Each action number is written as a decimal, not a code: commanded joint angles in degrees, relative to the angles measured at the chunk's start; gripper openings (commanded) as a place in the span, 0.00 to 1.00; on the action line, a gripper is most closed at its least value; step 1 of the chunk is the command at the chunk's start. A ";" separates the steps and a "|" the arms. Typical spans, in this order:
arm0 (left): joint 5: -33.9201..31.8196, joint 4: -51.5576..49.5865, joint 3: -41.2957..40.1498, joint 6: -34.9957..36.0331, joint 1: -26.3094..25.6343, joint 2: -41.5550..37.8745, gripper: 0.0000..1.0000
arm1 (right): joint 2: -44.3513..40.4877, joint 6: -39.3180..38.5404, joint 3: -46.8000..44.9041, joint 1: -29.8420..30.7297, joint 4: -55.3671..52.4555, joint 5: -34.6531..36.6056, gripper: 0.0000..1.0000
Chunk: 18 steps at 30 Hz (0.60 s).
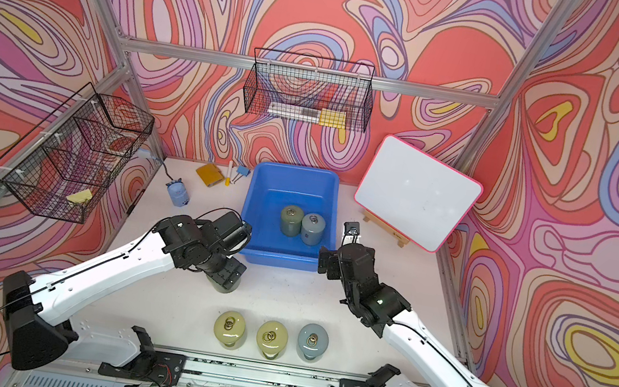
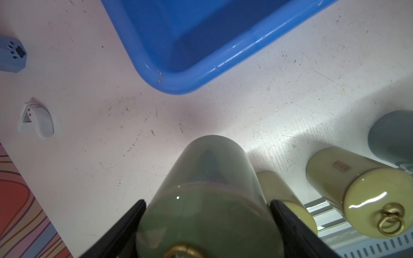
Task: Take the tea canister out of the basket
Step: Place the tea canister at the center of the board.
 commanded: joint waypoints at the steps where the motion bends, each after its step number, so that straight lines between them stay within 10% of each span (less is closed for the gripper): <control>1: -0.50 5.61 -1.75 -1.81 -0.37 -1.32 0.37 | -0.05 0.38 -0.47 -0.32 0.55 0.71 0.98; 18: 0.72 16.85 -11.62 -6.49 -2.46 3.21 0.37 | -0.45 0.39 -0.62 -0.32 0.55 0.73 0.98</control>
